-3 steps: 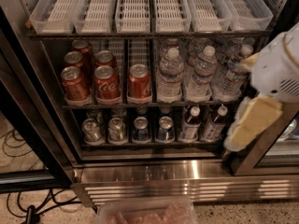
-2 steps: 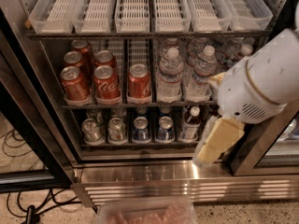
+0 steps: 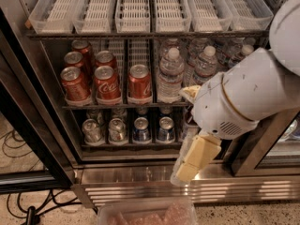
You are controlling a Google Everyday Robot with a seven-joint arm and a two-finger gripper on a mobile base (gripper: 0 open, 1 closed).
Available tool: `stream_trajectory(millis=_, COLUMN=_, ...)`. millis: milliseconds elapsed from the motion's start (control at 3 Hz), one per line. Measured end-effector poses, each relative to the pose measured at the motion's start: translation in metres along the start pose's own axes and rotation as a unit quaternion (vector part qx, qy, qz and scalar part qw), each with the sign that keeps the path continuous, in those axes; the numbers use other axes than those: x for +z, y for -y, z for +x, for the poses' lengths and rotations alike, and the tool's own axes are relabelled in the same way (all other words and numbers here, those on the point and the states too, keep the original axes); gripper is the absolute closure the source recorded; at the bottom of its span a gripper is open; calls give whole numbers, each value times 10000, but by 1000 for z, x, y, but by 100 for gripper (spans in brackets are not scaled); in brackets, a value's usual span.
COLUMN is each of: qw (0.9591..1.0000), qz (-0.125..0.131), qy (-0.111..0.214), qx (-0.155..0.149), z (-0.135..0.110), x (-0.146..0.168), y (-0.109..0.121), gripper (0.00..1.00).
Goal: Pick coke can from middle shelf of fridge
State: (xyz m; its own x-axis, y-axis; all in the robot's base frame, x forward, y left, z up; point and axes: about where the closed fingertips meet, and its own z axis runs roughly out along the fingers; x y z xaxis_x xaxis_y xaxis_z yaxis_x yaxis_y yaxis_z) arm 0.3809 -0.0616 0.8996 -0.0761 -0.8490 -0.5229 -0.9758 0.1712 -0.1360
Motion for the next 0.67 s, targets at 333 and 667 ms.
stream_trajectory(millis=333, qw=9997, qz=75, qy=215, qx=62, z=-5, x=13, y=-3, gripper=0)
stream_trajectory(millis=667, qw=9986, qz=250, qy=459, qx=65, z=-22, x=50, y=-8, gripper=0)
